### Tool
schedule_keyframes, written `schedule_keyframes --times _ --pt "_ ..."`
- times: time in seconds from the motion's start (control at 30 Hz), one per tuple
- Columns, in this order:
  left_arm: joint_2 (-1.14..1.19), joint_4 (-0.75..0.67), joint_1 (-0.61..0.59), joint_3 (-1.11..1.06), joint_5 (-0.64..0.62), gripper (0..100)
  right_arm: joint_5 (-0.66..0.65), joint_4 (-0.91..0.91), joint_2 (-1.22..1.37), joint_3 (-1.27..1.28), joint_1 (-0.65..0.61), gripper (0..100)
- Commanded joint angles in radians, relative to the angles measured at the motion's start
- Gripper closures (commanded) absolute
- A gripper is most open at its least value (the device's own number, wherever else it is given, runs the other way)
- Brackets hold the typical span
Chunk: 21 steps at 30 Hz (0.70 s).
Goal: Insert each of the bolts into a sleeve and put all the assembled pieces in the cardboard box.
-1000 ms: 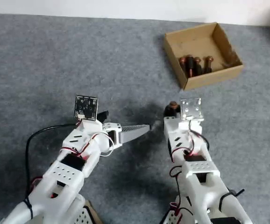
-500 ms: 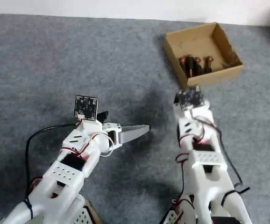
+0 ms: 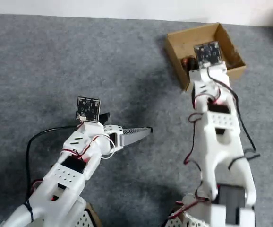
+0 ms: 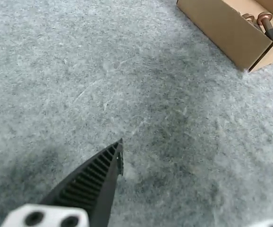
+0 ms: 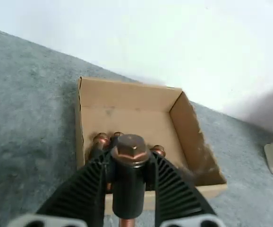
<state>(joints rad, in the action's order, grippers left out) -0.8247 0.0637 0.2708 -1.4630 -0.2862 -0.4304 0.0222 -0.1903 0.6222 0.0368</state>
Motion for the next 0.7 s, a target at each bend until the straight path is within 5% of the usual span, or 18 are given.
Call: schedule_keyframes --times 0.0,0.4,0.67 --pt "-0.008 -0.005 -0.01 0.004 0.015 45 0.038 -0.001 0.101 -0.182 0.013 99.3" --pt "-0.008 -0.005 -0.01 0.004 0.017 45 0.255 0.012 0.492 -0.651 0.051 99.3" --pt "-0.008 -0.005 -0.01 0.004 0.017 45 0.359 0.243 0.677 -0.857 0.059 99.3"
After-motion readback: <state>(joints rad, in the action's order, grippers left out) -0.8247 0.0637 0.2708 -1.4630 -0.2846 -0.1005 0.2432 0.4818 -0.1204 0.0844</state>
